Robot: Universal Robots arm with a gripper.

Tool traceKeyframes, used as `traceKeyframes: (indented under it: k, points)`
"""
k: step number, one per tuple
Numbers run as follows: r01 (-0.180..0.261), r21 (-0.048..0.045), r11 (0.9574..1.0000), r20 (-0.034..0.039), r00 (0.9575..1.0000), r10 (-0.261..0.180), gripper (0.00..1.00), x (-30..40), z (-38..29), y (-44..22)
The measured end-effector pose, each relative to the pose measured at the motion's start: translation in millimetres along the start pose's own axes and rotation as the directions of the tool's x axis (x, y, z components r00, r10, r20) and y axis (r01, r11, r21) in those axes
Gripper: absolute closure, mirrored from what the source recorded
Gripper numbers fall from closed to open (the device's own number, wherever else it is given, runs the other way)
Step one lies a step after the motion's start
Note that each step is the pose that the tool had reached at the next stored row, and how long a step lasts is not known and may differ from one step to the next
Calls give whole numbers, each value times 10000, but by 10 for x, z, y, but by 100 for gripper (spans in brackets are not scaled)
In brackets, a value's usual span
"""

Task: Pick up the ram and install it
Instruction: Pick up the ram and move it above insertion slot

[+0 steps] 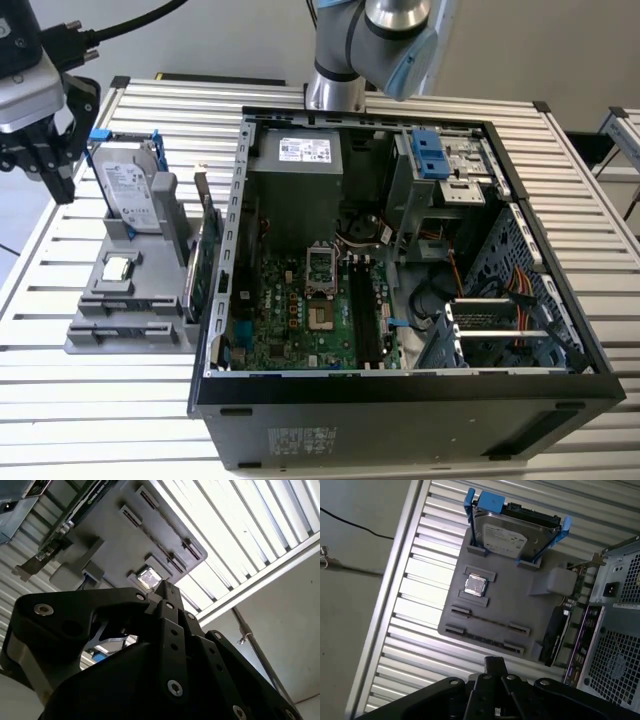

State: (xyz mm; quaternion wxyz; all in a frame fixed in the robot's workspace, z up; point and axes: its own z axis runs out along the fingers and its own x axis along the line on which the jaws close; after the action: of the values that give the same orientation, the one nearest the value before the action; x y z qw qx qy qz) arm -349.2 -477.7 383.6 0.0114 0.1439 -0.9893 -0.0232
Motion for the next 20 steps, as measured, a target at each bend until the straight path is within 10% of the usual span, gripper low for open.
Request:
traceKeyframes:
  k: [20]
  points:
    - [1507,18,9886,-76,9885,-1507,100,0,0,0]
